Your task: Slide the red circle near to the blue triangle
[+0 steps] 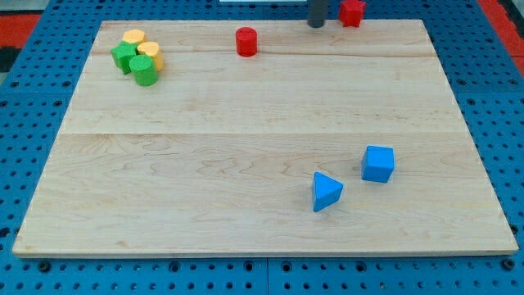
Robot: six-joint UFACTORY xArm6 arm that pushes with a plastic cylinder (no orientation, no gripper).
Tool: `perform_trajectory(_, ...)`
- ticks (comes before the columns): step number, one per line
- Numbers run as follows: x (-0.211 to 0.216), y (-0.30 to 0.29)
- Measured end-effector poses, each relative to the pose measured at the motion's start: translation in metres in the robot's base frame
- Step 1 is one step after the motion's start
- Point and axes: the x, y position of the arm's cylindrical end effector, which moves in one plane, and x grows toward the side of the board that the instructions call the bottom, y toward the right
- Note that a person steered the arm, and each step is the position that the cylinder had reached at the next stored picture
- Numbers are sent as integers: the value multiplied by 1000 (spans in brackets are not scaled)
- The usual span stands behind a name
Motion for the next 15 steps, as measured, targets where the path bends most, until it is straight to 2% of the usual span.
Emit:
perform_trajectory(1, 0, -57)
perform_trajectory(2, 42, -68)
perform_trajectory(3, 96, -37)
perform_trajectory(4, 96, -32)
perform_trajectory(5, 66, -32)
perform_trajectory(6, 52, -71)
perform_trajectory(7, 34, -77)
perform_trajectory(8, 43, -104)
perform_trajectory(11, 124, -99)
perform_trajectory(13, 148, -85)
perform_trajectory(15, 146, -64)
